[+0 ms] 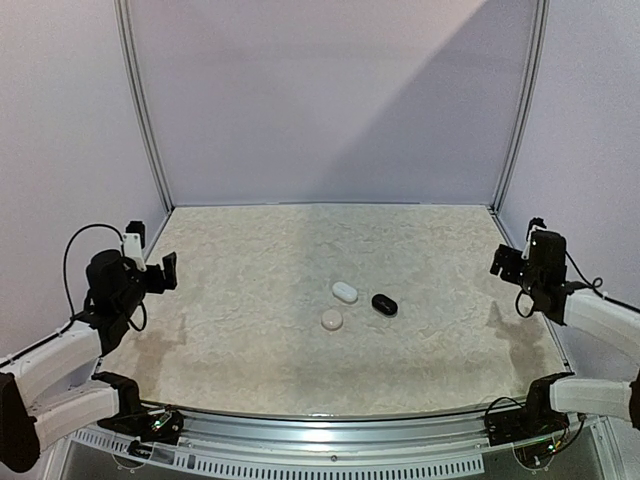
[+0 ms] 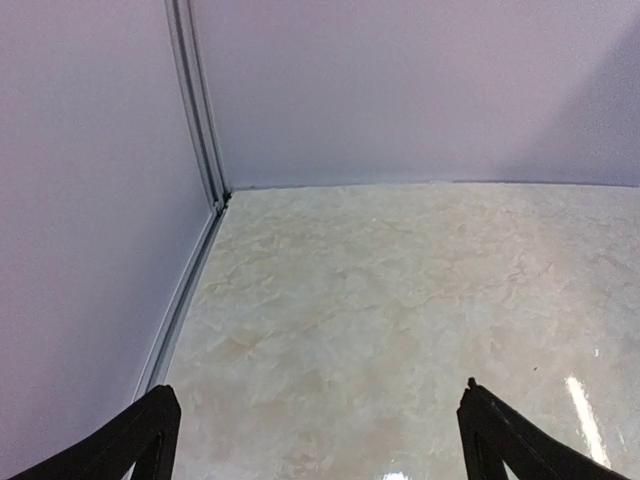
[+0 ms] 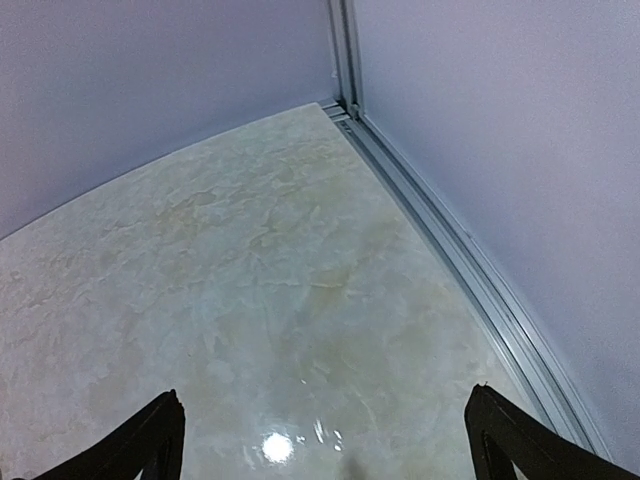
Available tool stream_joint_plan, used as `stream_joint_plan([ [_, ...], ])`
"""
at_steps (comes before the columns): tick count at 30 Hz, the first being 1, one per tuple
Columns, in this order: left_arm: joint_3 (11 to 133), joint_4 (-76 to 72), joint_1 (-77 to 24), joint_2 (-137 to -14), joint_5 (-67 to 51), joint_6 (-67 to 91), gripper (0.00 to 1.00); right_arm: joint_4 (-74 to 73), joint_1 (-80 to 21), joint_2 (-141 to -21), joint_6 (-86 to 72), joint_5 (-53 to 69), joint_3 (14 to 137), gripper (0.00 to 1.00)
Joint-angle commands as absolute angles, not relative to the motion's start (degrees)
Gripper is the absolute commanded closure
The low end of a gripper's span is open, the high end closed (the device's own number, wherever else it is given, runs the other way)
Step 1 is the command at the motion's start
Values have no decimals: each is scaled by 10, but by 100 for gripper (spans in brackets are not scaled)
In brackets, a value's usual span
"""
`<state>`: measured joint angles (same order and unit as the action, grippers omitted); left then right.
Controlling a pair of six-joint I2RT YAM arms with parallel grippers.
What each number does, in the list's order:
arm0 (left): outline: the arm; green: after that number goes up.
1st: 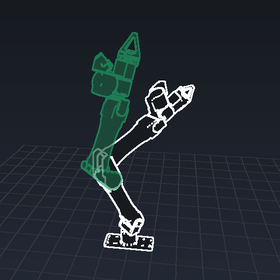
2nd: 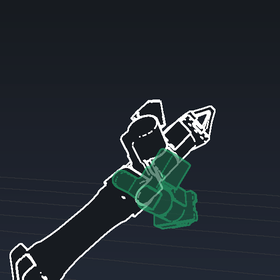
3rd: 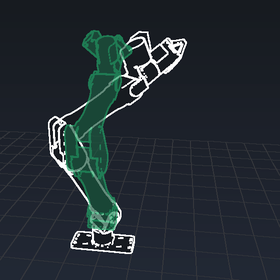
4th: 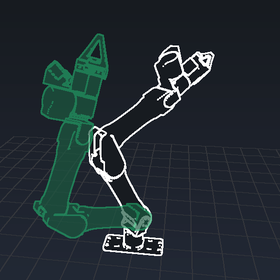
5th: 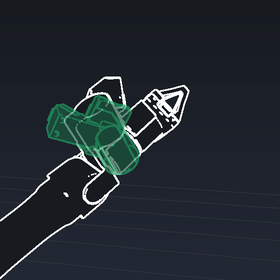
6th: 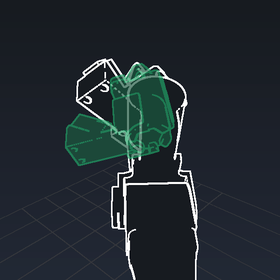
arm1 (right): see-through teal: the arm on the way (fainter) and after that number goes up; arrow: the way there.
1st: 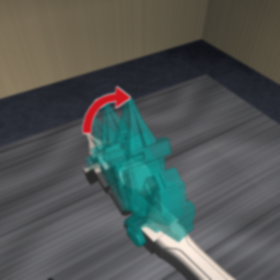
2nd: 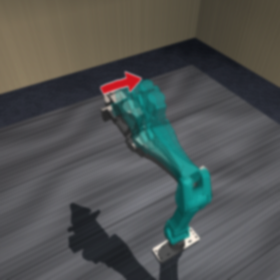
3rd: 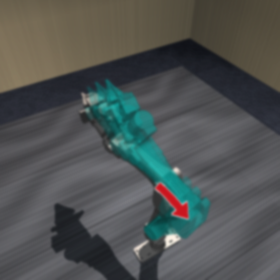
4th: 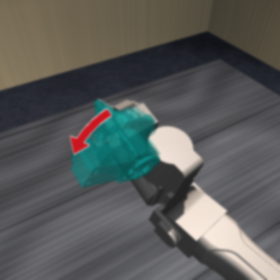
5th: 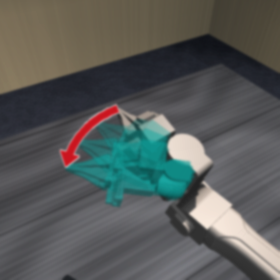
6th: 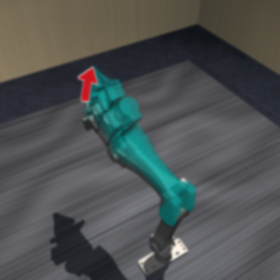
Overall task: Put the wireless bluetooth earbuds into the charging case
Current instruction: Reset both arms
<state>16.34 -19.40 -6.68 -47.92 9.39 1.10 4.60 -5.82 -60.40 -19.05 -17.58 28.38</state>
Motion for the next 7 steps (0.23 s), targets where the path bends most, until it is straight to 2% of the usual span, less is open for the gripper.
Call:
stream_joint_plan([
  [1,137,-180,-24,-462,53,10,1,137,-59,-542,-229,-247,212,1],
  [7,126,-183,-17,-465,25,1,1,160,-58,-533,-216,-238,206,1],
])
